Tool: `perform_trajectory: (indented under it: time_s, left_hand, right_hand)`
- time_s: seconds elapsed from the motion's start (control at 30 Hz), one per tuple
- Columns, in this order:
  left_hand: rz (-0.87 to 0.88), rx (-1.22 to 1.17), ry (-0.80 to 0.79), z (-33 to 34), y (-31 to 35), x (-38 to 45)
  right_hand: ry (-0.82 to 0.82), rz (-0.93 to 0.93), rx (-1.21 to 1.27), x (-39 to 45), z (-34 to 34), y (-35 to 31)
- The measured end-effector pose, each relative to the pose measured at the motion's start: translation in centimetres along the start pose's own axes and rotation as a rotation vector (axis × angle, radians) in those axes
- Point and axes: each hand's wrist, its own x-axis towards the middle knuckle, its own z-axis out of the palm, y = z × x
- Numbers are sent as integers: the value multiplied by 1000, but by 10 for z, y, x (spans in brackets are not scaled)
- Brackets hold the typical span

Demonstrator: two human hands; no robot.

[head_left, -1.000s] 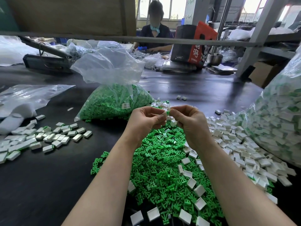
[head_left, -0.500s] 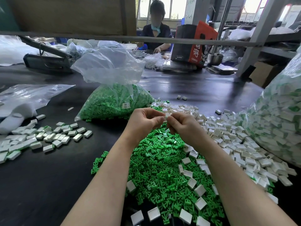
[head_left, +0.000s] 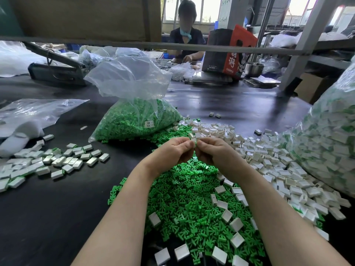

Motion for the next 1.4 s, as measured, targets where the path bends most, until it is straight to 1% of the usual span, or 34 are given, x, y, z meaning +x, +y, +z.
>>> perform_trajectory:
  time_s: [0.17, 0.27, 0.5, 0.63, 1.2, 1.3, 1.4]
  left_hand:
    - [28, 17, 20, 6, 3, 0]
    - [13, 16, 24, 6, 2, 1]
    - [-23, 97, 12, 3, 1, -2]
    - [-14, 91, 15, 4, 2, -2]
    - [-17, 165, -32, 0, -4, 1]
    - [9, 158, -18, 0, -3, 0]
    - [76, 172, 25, 0, -2, 1]
  right_hand:
    - [-10, 3, 29, -1, -2, 0]
    - [-16, -13, -11, 0, -1, 2]
    - [-20, -28, -93, 0, 1, 4]
    - [-6, -37, -117, -1, 0, 3]
    - [-44, -57, -256, 1, -4, 10]
    - [-31, -54, -224, -1, -3, 7]
    - [0, -51, -171, -2, 0, 1]
